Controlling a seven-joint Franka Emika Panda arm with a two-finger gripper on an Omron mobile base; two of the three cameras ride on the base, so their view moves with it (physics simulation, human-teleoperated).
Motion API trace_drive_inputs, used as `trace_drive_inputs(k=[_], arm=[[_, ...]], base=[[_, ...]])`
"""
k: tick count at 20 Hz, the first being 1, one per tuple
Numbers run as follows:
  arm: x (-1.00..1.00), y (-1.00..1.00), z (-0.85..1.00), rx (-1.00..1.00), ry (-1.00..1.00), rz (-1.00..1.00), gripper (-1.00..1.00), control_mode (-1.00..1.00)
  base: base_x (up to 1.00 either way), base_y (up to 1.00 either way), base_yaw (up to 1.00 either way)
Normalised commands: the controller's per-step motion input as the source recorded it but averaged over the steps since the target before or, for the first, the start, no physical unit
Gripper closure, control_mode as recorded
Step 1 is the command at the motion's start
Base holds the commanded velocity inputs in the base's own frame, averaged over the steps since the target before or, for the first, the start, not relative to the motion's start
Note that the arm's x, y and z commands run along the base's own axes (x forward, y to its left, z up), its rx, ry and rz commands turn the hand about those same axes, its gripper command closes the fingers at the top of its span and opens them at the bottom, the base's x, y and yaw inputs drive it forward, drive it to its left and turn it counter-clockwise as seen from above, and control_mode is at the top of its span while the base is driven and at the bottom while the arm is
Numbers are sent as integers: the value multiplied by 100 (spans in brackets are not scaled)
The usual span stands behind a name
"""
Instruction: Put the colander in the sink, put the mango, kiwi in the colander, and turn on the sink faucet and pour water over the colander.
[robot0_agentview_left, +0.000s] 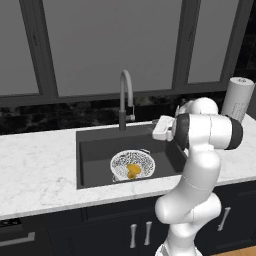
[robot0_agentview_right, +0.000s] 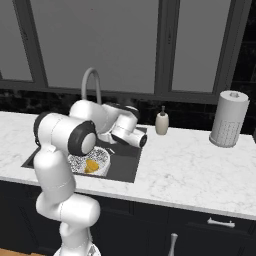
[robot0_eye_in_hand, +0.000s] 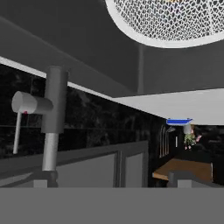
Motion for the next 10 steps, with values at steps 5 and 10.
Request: trace_drive_inputs(k=[5,10], arm=[[57,0,29,9,0,1,-100,-100],[44,3,13,2,0,0,-100,-100]], base=[[0,0,0],[0,0,0]])
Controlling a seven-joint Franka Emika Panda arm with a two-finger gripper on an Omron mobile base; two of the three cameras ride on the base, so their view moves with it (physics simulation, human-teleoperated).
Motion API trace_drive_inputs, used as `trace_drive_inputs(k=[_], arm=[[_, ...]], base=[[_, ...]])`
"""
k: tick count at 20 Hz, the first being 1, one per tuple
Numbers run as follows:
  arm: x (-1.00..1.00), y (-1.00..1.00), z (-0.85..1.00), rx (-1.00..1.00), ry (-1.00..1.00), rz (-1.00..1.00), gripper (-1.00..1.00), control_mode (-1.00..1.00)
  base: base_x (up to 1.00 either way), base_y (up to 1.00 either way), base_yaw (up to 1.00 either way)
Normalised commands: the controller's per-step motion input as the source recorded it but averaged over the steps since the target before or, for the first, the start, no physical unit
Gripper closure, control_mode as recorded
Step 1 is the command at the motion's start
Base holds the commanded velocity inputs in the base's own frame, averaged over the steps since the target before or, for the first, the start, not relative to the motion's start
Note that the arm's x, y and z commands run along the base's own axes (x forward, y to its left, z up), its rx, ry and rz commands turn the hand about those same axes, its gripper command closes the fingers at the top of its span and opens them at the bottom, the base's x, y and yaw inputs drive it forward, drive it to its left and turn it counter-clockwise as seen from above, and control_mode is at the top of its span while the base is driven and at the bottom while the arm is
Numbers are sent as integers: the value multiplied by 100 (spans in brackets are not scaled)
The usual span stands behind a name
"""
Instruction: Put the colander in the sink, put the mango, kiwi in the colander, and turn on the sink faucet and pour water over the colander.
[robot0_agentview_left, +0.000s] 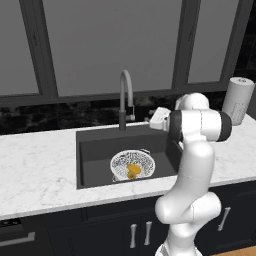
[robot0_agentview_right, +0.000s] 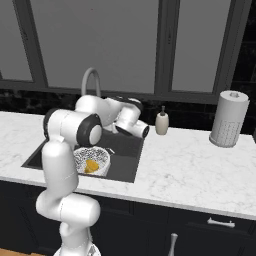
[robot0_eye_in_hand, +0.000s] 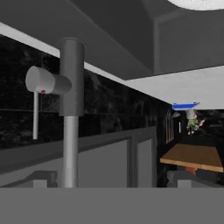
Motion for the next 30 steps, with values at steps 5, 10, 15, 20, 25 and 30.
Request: trace_drive_inputs(k=[5,10,15,20,25,30], arm=[[34,7,1,0,0,0,-100,-100],[35,17,0,0,0,0,-100,-100],[38,28,0,0,0,-1,-100,-100],[37,5,0,0,0,-4,-100,-100],[24,0,-11,0,0,-8,-100,-100],[27,0,-21,0,0,-9,-100,-100]], base=[[0,0,0],[0,0,0],[0,0,0],[0,0,0],[0,0,0],[0,0,0]])
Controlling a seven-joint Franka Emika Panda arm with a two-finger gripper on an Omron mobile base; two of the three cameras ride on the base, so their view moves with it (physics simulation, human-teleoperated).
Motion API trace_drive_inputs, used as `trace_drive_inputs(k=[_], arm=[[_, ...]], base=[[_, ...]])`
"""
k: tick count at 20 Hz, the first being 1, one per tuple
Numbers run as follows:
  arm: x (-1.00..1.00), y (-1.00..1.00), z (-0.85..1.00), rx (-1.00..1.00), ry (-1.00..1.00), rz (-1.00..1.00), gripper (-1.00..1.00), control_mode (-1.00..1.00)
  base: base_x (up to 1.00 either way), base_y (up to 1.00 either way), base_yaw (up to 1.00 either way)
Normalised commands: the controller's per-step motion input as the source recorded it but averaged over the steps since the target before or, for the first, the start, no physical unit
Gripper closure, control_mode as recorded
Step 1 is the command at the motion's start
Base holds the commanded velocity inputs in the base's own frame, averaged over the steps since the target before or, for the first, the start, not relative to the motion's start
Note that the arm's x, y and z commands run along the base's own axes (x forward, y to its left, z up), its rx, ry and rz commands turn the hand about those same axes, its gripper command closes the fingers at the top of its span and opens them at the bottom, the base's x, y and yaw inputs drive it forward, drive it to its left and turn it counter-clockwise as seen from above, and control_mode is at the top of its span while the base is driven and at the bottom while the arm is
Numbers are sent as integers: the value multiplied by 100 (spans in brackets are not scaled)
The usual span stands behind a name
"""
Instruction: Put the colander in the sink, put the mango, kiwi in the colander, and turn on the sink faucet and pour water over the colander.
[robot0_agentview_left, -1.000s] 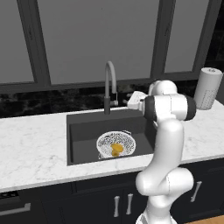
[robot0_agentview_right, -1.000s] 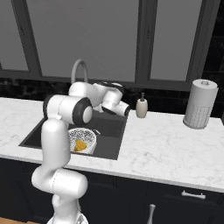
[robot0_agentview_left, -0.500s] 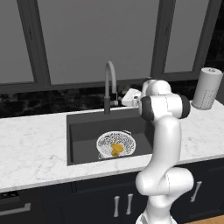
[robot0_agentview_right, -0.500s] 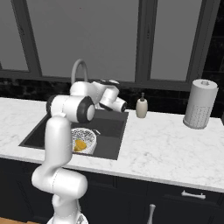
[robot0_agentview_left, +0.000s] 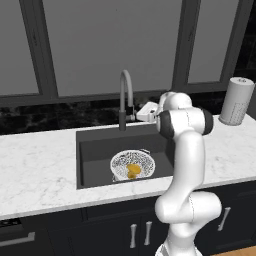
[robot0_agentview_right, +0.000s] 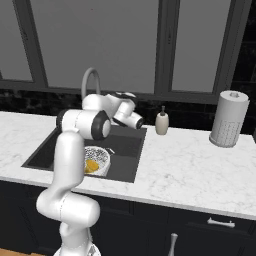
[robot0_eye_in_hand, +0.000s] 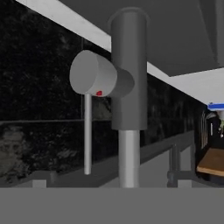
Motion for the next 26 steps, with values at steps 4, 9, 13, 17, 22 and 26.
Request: trace_drive_inputs(k=[4,9,13,17,22,26], arm=[[30,3,-20,0,0,-8,-100,-100],[32,3,-10,0,0,-7,-100,-100],[32,0,-1,0,0,-7,-100,-100],[31,0,-6,0,0,-8,-100,-100],[27,0,-12,0,0,-8,-100,-100],[25,0,-20,0,0,-9,-100,-100]], base=[[0,0,0],[0,0,0],[0,0,0],[0,0,0],[0,0,0],[0,0,0]])
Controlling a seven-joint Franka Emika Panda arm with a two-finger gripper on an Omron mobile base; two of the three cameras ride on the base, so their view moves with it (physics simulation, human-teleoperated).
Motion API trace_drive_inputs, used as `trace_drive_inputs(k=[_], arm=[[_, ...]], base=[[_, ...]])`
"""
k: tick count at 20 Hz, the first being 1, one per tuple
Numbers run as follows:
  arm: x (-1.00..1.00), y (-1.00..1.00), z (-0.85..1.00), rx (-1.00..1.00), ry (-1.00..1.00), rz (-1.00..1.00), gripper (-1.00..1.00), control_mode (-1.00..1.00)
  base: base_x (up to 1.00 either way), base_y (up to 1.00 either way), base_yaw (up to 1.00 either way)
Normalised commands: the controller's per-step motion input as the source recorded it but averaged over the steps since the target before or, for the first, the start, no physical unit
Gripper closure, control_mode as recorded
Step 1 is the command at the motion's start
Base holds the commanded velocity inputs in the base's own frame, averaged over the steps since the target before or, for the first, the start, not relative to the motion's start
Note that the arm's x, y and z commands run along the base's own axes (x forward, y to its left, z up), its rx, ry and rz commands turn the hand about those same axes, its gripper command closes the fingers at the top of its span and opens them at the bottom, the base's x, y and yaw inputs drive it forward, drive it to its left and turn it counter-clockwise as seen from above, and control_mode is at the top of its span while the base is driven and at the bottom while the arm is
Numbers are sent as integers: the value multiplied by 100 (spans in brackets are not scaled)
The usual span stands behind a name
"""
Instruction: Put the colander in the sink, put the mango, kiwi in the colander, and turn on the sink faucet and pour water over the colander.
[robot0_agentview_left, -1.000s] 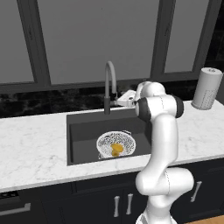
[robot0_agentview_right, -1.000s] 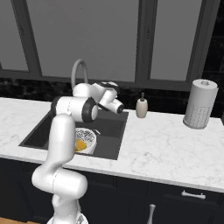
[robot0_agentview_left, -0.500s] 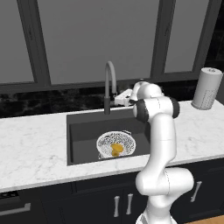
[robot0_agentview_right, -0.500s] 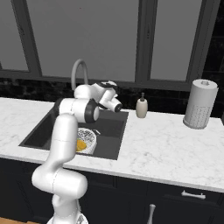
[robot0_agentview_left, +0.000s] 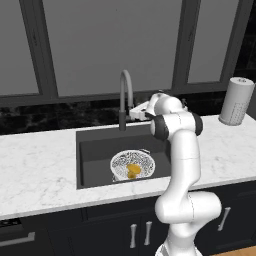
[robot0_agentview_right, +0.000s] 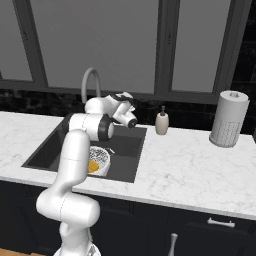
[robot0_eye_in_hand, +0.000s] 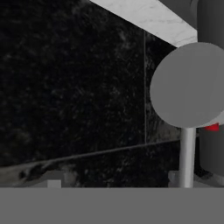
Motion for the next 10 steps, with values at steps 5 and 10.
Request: trace_drive_inputs(k=[5,10], arm=[[25,0,-21,0,0,-9,100,-100],[13,-15,-28,0,0,-9,100,-100]], base=[[0,0,0],[0,0,0]])
